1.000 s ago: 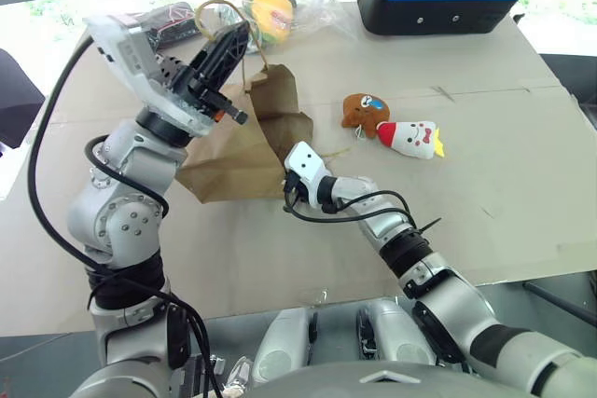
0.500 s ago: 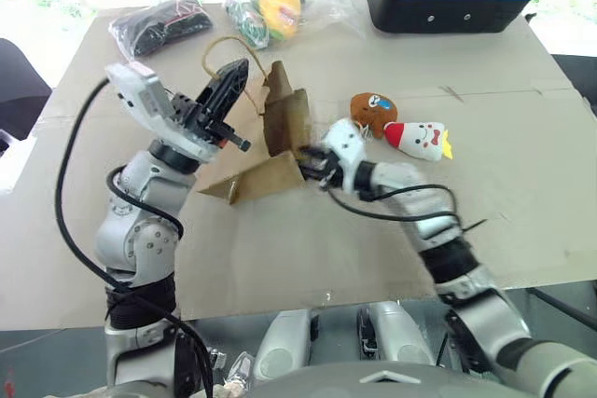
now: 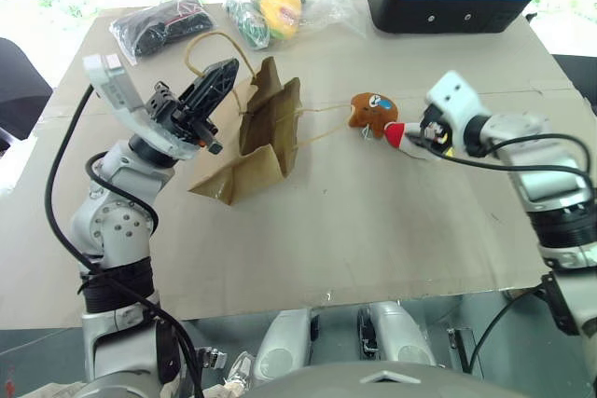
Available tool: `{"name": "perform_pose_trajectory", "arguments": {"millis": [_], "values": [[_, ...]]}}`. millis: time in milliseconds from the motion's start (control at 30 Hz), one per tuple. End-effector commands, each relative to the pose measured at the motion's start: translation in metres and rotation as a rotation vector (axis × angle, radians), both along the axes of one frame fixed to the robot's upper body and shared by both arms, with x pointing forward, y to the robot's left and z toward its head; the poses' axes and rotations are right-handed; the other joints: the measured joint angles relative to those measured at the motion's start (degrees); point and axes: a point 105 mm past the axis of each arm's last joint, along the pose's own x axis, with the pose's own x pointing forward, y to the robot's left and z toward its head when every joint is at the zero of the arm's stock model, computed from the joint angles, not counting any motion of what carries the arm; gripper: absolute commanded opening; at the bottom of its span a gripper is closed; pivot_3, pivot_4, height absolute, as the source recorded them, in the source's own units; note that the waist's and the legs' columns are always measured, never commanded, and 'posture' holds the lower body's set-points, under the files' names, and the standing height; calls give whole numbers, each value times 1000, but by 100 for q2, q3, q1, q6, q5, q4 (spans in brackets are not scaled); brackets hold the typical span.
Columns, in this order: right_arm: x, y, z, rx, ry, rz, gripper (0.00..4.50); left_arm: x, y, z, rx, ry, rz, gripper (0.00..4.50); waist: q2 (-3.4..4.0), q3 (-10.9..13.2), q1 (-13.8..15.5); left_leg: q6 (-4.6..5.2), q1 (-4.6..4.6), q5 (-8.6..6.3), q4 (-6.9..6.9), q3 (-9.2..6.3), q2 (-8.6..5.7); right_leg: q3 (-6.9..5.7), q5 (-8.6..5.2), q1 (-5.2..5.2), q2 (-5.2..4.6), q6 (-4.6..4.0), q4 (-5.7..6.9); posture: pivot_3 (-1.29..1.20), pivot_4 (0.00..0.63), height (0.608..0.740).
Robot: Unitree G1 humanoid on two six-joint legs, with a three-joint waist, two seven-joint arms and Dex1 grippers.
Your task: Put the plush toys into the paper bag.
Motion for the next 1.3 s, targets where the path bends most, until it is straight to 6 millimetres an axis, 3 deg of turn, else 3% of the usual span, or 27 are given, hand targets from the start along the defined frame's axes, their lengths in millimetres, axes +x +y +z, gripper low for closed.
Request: {"name": "perform_pose_trajectory", "arguments": {"millis": [33, 200, 267, 300, 433, 533, 633, 733, 900, 1100, 1200, 1300], "values": [[8, -4, -16, -81, 26, 19, 2922, -5, -2, 13, -1, -61, -12, 0, 1, 0, -11, 1, 0, 0, 0, 1, 0, 1, 0, -1, 0, 0, 0, 0, 150, 740], [0, -6, 5, -3, -21, 49, 727, -6, -1, 17, -41, -62, -5, 0, -8, -4, 36, 2, 4, -1, 12, -2, 1, 0, 0, 11, -1, 0, 0, 0, 150, 740], [-10, -3, 29, 91, -74, 81, 76, -7, -2, 16, -49, -57, -19, 0, -8, -3, 57, 3, 2, -2, 13, -5, 0, -2, 0, 13, -2, 0, -2, 0, 150, 740], [-18, 2, 48, 177, -106, 121, 31, -7, -3, 16, -59, -52, -30, 0, -8, 0, 55, 5, 2, -3, 14, -5, 0, -2, 0, 13, -3, 0, -2, 0, 150, 740], [-52, 27, 115, 375, -246, 297, 31, -9, -12, 13, -67, -35, -72, 0, 5, 13, 2, 6, -22, -4, 13, -6, 0, -4, 0, -9, -3, 1, -3, 0, 150, 740], [-60, 44, 145, 376, -329, 357, 31, -8, -18, 11, -73, -25, -96, 0, 6, 14, -19, 6, -20, -3, 9, -6, 3, -6, 0, -12, -1, 1, 1, 0, 150, 740], [-64, 69, 156, 330, -362, 427, 31, -6, -21, 10, -77, -21, -102, 0, 5, 13, 13, 5, -20, -3, 10, -8, 4, -9, 0, -13, -1, 1, 2, 0, 150, 740], [-66, 103, 153, 287, -342, 520, 31, -5, -26, 10, -87, -22, -118, 0, 5, 13, 16, 6, -23, -3, 12, -8, 2, -9, 0, -13, -3, 1, -1, 0, 150, 740], [-53, 153, 113, 148, -238, 636, 31, -7, -39, 10, -107, -27, -149, 0, 3, 12, 4, 5, -22, -3, 14, -9, 1, -11, 1, -15, -4, 0, 2, 0, 150, 740], [-38, 195, 74, 15, -145, 759, 31, -12, -48, 9, -144, -33, -174, 0, 2, 11, -9, 4, -36, -2, 17, -8, -1, -11, 1, -33, -4, 0, 4, 0, 150, 740], [-38, 205, 69, 66, -93, 814, 1351, -17, -49, 7, -154, -33, -178, 0, 2, 11, -20, 3, -37, -2, 15, -8, -1, -12, 1, -37, -4, 0, 7, 0, 150, 740], [-43, 205, 78, 135, -91, 841, 2892, -21, -43, 5, -170, -33, -153, 0, 2, 11, -14, 3, -45, -2, 17, -9, -1, -12, 1, -40, -4, 0, 6, 0, 150, 740]]}}
